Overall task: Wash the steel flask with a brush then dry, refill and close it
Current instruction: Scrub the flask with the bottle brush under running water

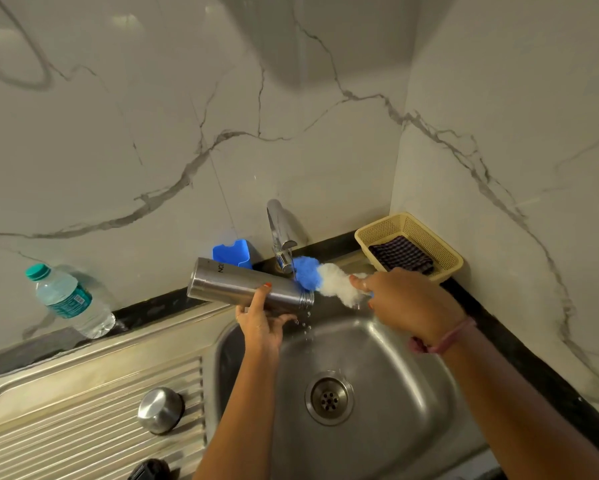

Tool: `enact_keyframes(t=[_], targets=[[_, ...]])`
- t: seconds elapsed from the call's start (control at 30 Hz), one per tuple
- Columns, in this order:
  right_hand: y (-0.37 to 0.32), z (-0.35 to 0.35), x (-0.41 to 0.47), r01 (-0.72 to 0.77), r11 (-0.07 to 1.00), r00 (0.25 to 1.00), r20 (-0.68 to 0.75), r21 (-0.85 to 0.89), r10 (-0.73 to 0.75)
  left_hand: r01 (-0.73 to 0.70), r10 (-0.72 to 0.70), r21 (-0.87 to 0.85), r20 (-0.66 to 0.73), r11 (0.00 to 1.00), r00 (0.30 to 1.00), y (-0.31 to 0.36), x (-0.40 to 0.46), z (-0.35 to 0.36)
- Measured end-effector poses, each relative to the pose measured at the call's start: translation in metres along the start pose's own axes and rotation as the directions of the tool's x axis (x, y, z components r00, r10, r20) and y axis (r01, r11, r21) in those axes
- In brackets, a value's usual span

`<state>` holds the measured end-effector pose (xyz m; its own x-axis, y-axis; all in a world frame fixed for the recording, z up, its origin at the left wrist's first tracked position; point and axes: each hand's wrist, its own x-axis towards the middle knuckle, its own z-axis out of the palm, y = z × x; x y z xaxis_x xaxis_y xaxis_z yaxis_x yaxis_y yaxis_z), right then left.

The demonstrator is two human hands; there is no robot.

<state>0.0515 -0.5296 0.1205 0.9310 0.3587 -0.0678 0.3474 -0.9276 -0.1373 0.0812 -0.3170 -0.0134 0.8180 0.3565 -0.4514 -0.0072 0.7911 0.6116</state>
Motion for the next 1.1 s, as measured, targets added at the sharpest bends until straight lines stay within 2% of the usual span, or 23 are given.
enact_keyframes(t=[0.23,0.33,0.43,0.6,0.77,0.97,1.03,1.1], targets=[[0.014,-0.005,-0.006,0.003,0.999,0.999,0.048,0.038,-0.005,-0.056,0.056,-0.012,-0.057,0.998,0.997,0.005,-0.002,0.006],[0.009,-0.008,-0.007,0.005,0.999,1.0,-0.008,0.042,-0.005,-0.035,0.032,-0.058,-0.05,0.998,0.998,0.005,-0.001,0.006],[-0.008,0.003,-0.001,0.032,0.999,0.999,-0.039,-0.018,-0.033,-0.025,0.024,-0.027,-0.04,0.999,0.999,0.003,-0.003,0.007],[0.011,-0.005,-0.003,0.02,1.0,0.997,0.078,0.022,-0.022,-0.028,0.028,0.023,-0.022,0.999,0.999,0.009,-0.002,0.003],[0.004,0.001,0.001,0.032,0.999,0.999,0.037,-0.013,-0.031,0.002,-0.002,-0.004,-0.03,1.0,1.0,0.006,0.001,0.005],[0.015,0.003,0.006,0.051,0.999,0.993,0.109,0.018,-0.053,-0.035,0.038,0.062,-0.043,0.997,0.998,0.007,0.001,0.004],[0.025,-0.009,0.0,0.027,0.999,0.993,0.109,0.043,-0.032,-0.039,0.04,0.025,-0.058,0.999,0.998,0.007,0.0,0.004],[0.021,-0.011,-0.001,0.022,0.999,0.998,0.05,0.05,-0.025,-0.029,0.027,-0.036,-0.055,0.999,0.998,0.006,0.0,0.005]])
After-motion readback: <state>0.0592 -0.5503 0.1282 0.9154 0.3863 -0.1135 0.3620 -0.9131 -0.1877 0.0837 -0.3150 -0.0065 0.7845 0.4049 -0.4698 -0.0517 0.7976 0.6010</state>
